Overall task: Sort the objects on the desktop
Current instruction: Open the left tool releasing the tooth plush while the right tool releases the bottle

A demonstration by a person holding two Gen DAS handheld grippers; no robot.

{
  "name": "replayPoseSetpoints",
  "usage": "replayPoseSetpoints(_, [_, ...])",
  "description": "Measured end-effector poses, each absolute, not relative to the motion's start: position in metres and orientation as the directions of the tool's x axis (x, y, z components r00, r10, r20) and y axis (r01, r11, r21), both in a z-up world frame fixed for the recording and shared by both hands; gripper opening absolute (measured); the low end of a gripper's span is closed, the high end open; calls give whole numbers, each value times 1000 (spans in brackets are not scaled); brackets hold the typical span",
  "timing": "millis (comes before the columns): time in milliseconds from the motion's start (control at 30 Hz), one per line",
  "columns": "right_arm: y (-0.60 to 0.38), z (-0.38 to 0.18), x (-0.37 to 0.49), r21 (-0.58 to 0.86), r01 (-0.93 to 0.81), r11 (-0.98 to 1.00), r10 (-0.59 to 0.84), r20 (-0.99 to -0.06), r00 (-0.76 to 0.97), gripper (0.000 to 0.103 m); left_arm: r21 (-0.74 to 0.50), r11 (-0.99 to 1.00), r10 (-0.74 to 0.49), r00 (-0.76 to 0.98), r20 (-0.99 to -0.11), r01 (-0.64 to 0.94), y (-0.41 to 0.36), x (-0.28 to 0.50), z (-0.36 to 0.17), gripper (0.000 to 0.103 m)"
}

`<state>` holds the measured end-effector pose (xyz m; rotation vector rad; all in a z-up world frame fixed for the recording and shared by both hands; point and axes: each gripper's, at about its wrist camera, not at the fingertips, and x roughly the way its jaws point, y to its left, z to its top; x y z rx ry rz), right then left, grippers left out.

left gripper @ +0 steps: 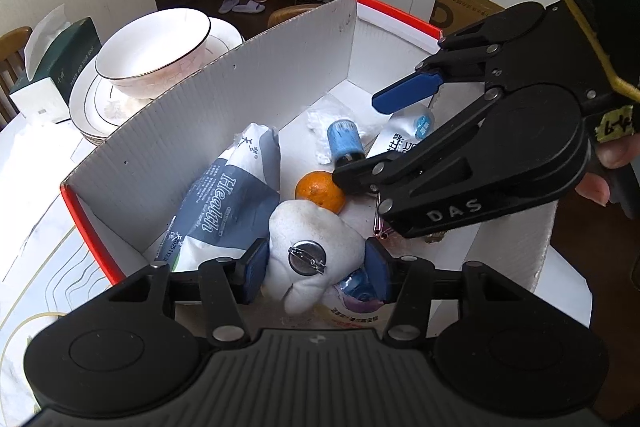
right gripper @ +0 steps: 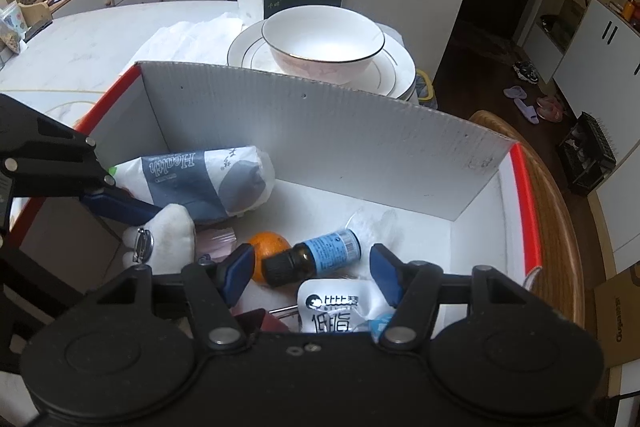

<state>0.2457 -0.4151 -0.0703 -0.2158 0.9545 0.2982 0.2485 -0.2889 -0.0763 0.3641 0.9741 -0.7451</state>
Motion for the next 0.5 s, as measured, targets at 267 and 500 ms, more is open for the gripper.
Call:
replayPoseSetpoints(267, [-426,-53,232,-22,-322,946,177,-800,573,67,-49,699,-418,353,-837,713,-284,241,-71,59])
replayPoseSetpoints(500, [-435,-40,211,17,-307,951,205,-781,590,69,-52,719,-420,373,-827,693,-276,236,-66,71])
